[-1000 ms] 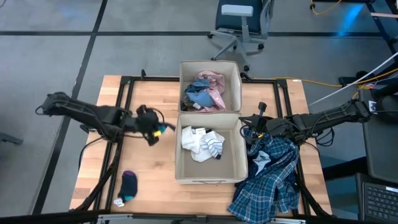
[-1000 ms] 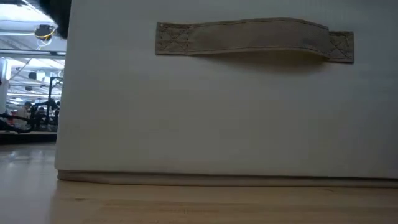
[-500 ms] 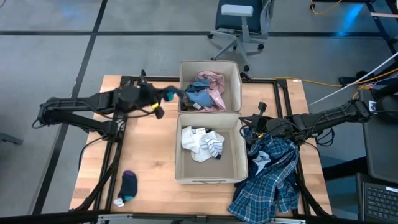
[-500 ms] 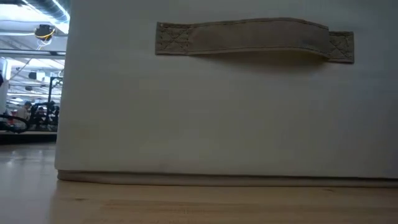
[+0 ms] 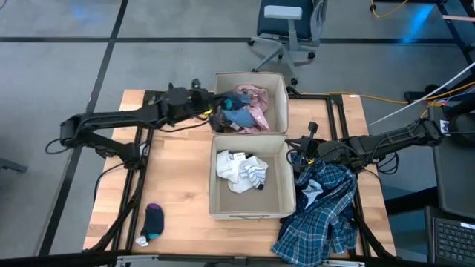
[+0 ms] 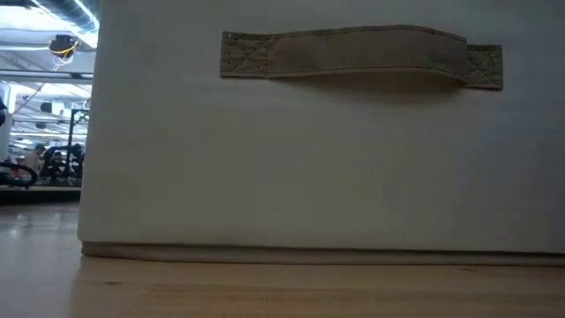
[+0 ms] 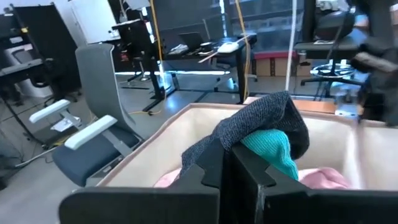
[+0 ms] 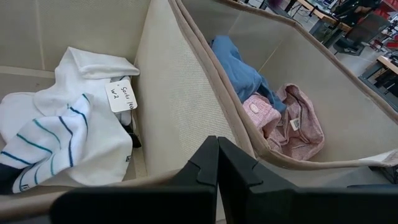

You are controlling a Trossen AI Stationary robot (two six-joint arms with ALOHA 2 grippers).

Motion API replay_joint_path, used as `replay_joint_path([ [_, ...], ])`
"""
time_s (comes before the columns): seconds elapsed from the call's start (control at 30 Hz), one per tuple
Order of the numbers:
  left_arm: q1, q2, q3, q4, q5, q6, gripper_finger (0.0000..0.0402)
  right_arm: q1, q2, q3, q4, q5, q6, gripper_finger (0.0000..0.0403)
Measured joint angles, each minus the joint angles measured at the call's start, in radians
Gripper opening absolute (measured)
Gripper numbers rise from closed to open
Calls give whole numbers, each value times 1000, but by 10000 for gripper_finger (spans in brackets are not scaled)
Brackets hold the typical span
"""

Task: Sort clothes
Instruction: Put the dark blue sock into the top laundry organizer

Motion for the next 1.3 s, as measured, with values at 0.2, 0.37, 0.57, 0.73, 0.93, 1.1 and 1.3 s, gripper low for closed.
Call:
replay_joint_path([
  [0.2,40,140,0,125,2,1,7,0,0,0,0,0,2,7],
  [0.37,57,186,0,141,2,20,19,0,0,0,0,0,3,7],
  [0.57,70,190,0,123,2,-5,76,0,1,0,0,0,3,7],
  [0.73,68,189,18,73,0,-28,131,0,1,0,0,0,4,7],
  [0.93,53,187,142,-225,1,-51,170,0,1,0,0,0,4,7],
  [1.1,-11,152,226,-433,1,-34,170,0,1,0,0,0,4,7],
  [1.3,-128,55,270,-620,-16,-78,163,0,1,0,-3,0,4,7],
])
